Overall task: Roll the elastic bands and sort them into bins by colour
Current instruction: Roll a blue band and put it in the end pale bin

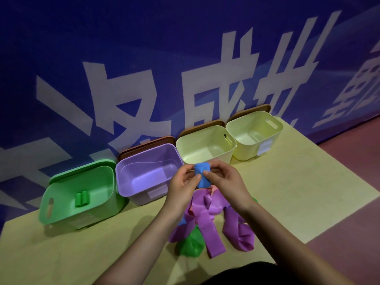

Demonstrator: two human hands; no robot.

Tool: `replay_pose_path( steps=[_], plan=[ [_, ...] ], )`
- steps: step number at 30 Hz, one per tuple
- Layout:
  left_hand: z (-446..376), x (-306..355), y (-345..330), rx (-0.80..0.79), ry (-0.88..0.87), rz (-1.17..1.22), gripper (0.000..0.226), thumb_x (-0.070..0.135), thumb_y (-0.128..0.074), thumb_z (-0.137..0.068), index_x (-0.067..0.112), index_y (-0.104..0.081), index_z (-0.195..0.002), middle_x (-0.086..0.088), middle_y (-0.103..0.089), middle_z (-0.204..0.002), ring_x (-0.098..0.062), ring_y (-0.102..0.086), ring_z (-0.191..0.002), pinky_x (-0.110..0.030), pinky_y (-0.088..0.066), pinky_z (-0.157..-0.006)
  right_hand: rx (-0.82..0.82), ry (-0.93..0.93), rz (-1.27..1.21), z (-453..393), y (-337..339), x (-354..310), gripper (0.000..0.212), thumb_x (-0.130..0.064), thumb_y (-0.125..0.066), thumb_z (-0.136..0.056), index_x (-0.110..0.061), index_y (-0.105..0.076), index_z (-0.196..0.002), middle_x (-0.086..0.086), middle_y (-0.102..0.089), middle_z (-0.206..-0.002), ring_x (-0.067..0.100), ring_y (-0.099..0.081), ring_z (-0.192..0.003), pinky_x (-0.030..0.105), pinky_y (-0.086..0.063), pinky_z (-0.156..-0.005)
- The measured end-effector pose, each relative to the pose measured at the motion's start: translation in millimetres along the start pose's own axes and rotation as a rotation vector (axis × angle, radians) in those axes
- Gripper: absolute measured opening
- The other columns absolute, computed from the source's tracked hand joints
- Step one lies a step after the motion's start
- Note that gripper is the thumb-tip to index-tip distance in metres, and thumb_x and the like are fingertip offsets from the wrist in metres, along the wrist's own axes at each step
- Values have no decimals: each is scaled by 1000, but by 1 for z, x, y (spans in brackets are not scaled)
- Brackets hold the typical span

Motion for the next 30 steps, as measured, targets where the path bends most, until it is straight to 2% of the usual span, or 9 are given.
replay_pose_path(
  steps=[2,4,8,12,15,18,23,28,30],
  plan=[
    [-3,-2,-20,-9,51,31,23,-5,-53,-92,16,-57,-102,-6,-66,-98,-18,-64,-88,-20,-55,-74,10,-22,-23,-2,18,-1,12,2,-63,-87,5,-64,-99,20,-70,-92,19,-66,-82,30,-55,-77],
    [-7,-5,-41,-38,106,53,21,-5,-53,-92,7,-59,-108,-11,-67,-96,-20,-66,-84,-24,-55,-76,24,-48,-69,-3,40,-1,8,2,-64,-86,-1,-67,-93,14,-70,-84,15,-66,-75,21,-54,-68],
    [-22,-9,-83,-110,166,35,21,-4,-56,-90,-4,-59,-110,-17,-68,-89,-15,-69,-69,-24,-57,-69,18,-132,-185,-10,89,4,10,-3,-66,-85,-5,-70,-94,7,-73,-82,13,-68,-73,19,-52,-62],
    [-33,-24,-124,-110,245,57,19,0,-60,-88,-2,-63,-107,-19,-66,-91,-19,-67,-72,-25,-57,-63,-61,-193,-211,-25,137,9,11,-3,-61,-89,-4,-70,-96,9,-72,-85,18,-66,-77,23,-53,-69],
    [-42,-29,-151,-81,304,162,15,3,-60,-88,3,-66,-102,-11,-69,-85,-13,-67,-71,-20,-53,-59,-123,-214,-264,-42,162,9,13,1,-55,-92,-2,-67,-94,3,-71,-74,8,-65,-65,16,-50,-58],
    [-54,-26,-174,-44,274,176,16,2,-58,-89,5,-66,-103,-6,-70,-81,-10,-67,-70,-18,-52,-60,-111,-209,-313,-59,178,7,12,5,-53,-91,2,-64,-93,1,-68,-66,2,-61,-54,12,-46,-51],
    [-78,-22,-203,48,141,44,21,-1,-57,-90,2,-65,-110,-12,-69,-92,-17,-66,-79,-21,-55,-70,-56,-120,-314,-87,200,13,11,4,-58,-88,-2,-65,-94,17,-66,-87,24,-62,-82,27,-51,-71],
    [-102,-25,-220,41,171,207,23,1,-57,-89,0,-65,-111,-12,-71,-95,-15,-68,-83,-22,-54,-72,-142,-187,-463,-118,217,12,14,0,-57,-88,6,-62,-100,20,-63,-91,23,-63,-82,25,-55,-72],
    [-111,-26,-222,31,199,273,22,2,-59,-88,-1,-66,-109,-12,-72,-95,-16,-69,-83,-22,-54,-72,-202,-231,-516,-131,222,17,24,-6,-60,-85,10,-60,-103,21,-63,-94,26,-63,-86,30,-53,-77]
  ],
)
Point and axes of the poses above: each hand's wrist, its own z-axis away from the middle knuckle, its own y-axis out of the back of the hand, x = y × z, the point moved 3 cm from there along -z, towards the middle knuckle
